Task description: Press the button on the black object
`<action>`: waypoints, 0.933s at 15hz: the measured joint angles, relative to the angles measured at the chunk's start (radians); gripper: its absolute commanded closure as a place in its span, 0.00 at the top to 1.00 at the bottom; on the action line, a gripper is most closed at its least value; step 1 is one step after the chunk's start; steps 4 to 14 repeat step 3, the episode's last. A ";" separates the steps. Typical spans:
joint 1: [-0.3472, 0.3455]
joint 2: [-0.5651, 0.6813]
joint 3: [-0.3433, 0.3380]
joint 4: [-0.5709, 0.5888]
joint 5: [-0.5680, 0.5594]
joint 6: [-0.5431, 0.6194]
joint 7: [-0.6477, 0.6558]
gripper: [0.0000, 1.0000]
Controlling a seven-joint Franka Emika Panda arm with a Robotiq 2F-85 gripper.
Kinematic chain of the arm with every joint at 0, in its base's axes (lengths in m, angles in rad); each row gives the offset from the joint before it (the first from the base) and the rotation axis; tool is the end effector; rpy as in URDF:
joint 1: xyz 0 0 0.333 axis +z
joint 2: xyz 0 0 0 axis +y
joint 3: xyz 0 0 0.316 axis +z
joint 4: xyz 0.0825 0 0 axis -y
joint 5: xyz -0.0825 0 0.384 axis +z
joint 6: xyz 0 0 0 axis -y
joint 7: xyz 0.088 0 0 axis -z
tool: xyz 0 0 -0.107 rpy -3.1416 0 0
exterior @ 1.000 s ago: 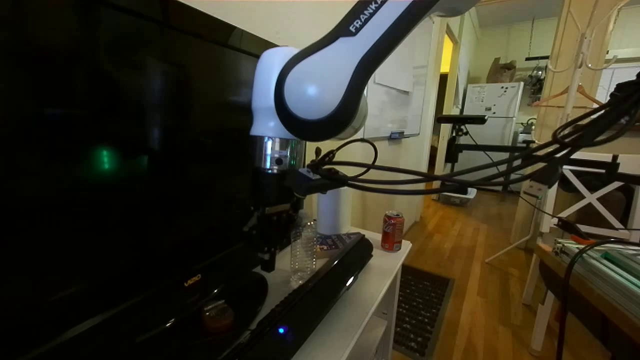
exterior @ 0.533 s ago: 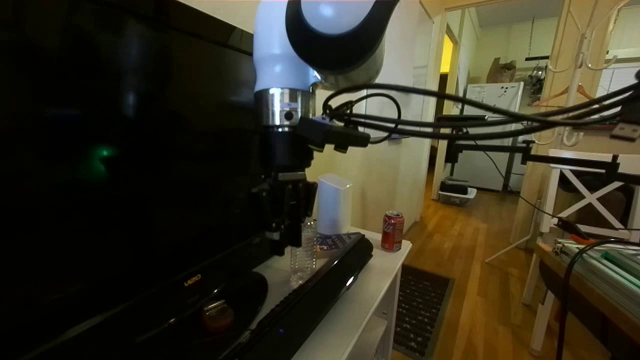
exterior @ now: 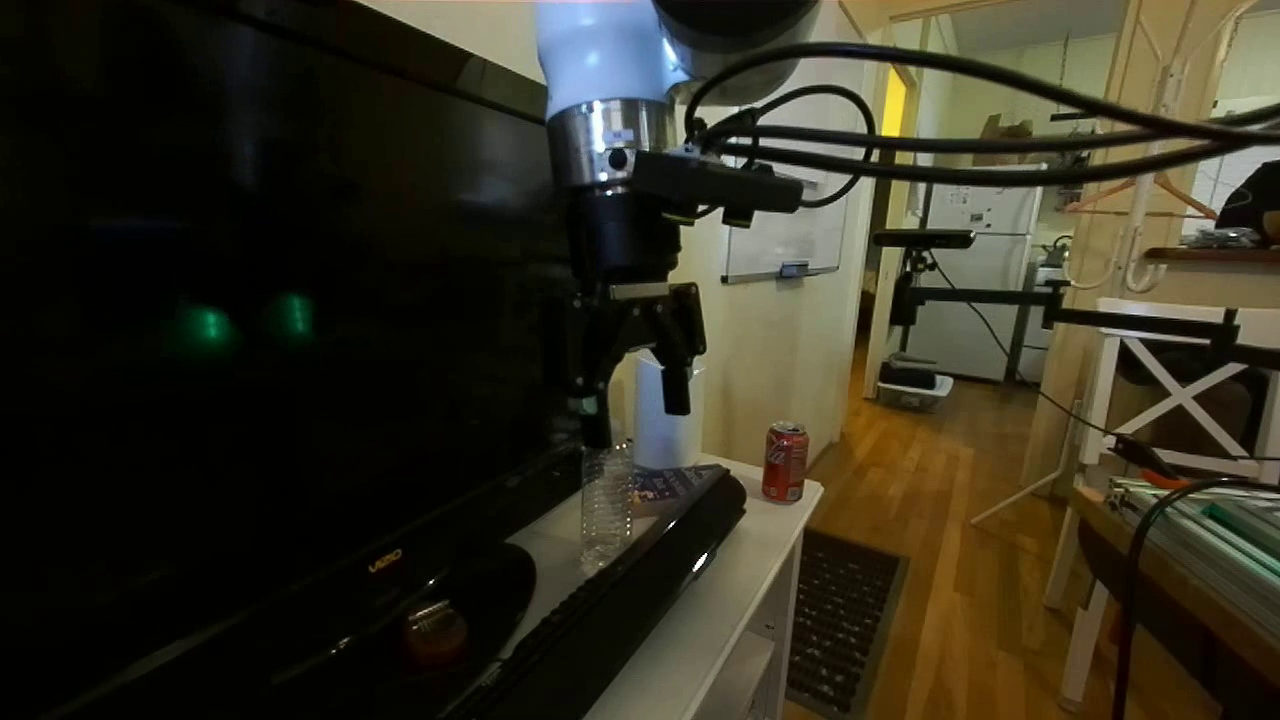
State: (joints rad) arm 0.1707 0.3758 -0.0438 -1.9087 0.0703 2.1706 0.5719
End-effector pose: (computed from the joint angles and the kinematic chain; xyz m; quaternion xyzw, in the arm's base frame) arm 0.6069 0.0814 0.2916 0.9689 -0.2401 -0.0599 0.0008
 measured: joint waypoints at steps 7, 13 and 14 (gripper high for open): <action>0.000 -0.021 -0.006 -0.025 -0.001 0.000 0.019 1.00; 0.000 -0.021 -0.006 -0.025 -0.001 0.000 0.019 1.00; 0.000 -0.021 -0.006 -0.025 -0.001 0.000 0.019 1.00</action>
